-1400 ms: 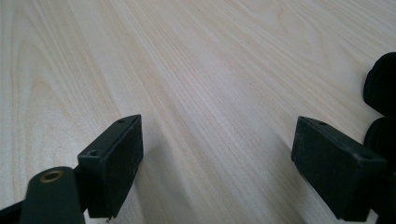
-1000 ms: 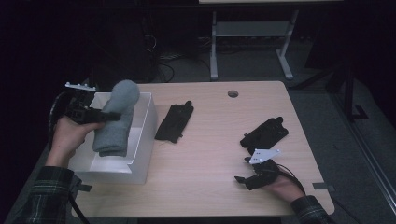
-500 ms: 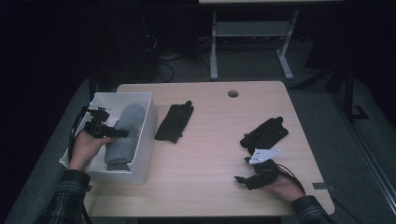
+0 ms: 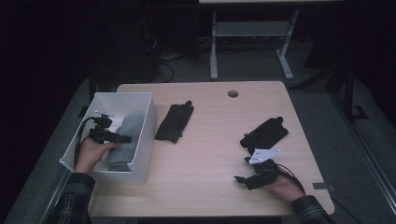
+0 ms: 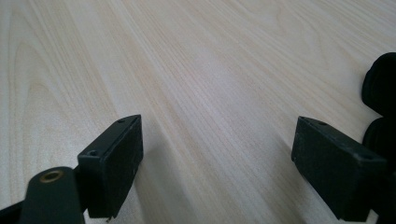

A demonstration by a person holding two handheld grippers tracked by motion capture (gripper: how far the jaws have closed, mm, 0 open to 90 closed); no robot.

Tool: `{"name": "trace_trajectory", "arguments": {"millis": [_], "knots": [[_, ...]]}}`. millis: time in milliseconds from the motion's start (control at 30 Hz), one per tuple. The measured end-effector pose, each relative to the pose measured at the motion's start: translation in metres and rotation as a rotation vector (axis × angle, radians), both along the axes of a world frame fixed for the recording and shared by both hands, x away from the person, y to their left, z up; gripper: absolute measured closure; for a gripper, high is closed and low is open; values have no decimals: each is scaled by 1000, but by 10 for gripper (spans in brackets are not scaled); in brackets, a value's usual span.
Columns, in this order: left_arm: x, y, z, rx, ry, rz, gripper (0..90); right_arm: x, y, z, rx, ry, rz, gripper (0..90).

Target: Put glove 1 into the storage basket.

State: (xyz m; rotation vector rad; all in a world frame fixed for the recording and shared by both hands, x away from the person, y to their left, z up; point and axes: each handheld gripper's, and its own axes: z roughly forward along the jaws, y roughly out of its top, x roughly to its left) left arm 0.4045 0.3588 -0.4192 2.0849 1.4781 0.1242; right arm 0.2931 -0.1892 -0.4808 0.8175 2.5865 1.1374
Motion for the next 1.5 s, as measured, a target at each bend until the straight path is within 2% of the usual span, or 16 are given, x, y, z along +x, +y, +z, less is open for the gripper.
{"name": "trace_trajectory", "arguments": {"millis": [200, 433, 700, 833, 1000, 1133, 1267, 1500], "knots": [[-1, 1, 15, 14, -53, 23, 225, 0, 0, 0, 0, 0, 0, 166], [-2, -2, 43, 36, -133, 36, 162, 0, 0, 0, 0, 0, 0, 166], [-5, -11, 68, 20, -183, 3, 149, 0, 0, 0, 0, 0, 0, 166], [-9, -25, 83, 7, -219, -30, 146, 0, 0, 0, 0, 0, 0, 166], [-15, -50, 100, -10, -260, -101, 147, 0, 0, 0, 0, -1, 0, 166], [-19, -69, 107, -26, -281, -142, 147, 0, 0, 0, 0, -1, 1, 166], [-23, -89, 112, -25, -295, -178, 147, 0, 0, 0, 0, -2, 1, 166], [-32, -119, 118, -48, -325, -223, 148, 0, 0, 0, -1, -2, 0, 161]]}}
